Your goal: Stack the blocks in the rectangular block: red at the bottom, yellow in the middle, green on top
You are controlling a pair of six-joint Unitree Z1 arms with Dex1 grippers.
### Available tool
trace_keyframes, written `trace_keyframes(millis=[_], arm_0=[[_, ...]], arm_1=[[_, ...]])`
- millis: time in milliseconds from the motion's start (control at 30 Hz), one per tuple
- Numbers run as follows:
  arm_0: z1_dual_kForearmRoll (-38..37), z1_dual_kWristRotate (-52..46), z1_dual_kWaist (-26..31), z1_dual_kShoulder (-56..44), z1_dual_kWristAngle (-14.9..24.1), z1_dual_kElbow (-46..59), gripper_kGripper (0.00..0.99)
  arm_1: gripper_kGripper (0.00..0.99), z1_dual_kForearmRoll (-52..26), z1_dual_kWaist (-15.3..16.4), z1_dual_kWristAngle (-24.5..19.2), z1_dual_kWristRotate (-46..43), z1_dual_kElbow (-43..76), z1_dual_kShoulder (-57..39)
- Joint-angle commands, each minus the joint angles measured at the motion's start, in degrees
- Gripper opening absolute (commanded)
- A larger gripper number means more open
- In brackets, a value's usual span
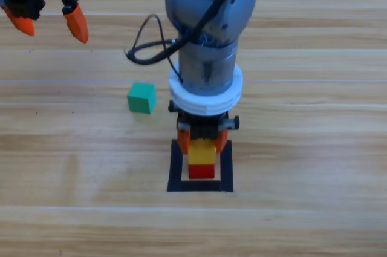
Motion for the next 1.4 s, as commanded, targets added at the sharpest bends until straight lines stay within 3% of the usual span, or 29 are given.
trace_keyframes(millis=[33,267,300,333,367,400,633,833,1100,1167,1200,1300,1333,1400], arm_0=[[-0.7,-0.7,-1.3,1.4,0.8,1.5,0.99],[-1.0,-1.0,-1.8,1.5,0.9,1.6,0.99],[-1.2,-1.0,-1.8,1.5,0.9,1.7,0.99],[-1.3,-1.0,-1.9,1.5,0.8,1.8,0.99],[-1.4,-1.0,-2.0,1.5,0.8,1.8,0.99],[-1.6,-1.2,-2.0,1.5,0.8,2.0,0.99],[-2.0,-1.6,-2.3,1.7,0.5,1.8,0.99],[-2.0,-2.8,-3.8,3.8,0.5,-0.3,0.99],[-2.1,-8.5,-11.7,14.6,2.4,-4.7,0.957],[-2.8,-9.7,-12.9,16.3,2.9,-4.7,0.957],[-3.5,-10.2,-13.6,16.7,3.4,-4.0,0.957],[-5.6,-11.3,-14.5,17.0,3.4,-2.2,0.957],[-6.1,-11.5,-14.8,17.0,3.4,-1.7,0.957],[-6.8,-11.9,-14.9,17.0,3.5,-1.0,0.957]], arm_1=[[0.0,1.3,0.2,-1.1,-0.2,-0.3,4.4],[0.0,1.4,-0.3,-1.2,-1.0,-0.4,5.0],[0.19,2.3,-0.4,-1.7,-0.9,-0.5,4.9],[0.601,3.1,-0.4,-2.2,-1.1,-1.3,4.9],[0.914,3.3,-0.4,-2.5,-1.8,-1.9,4.8],[0.99,3.4,-0.4,-2.6,-2.6,-2.6,4.4],[0.99,4.3,-0.4,-5.3,-6.1,-7.0,-5.5],[0.99,4.3,-0.4,-7.0,-15.6,-6.5,-17.4],[0.989,1.7,-3.0,-9.8,-28.7,6.2,-30.9],[0.989,-5.3,-4.1,-9.2,-32.0,17.3,-36.2],[0.989,-11.4,-4.7,-8.3,-33.8,25.2,-39.9],[0.988,-36.6,-7.9,0.4,-41.0,52.9,-52.7],[0.988,-44.9,-8.2,1.5,-43.2,61.0,-56.5],[0.989,-52.4,-8.2,1.6,-46.8,70.0,-60.6]])
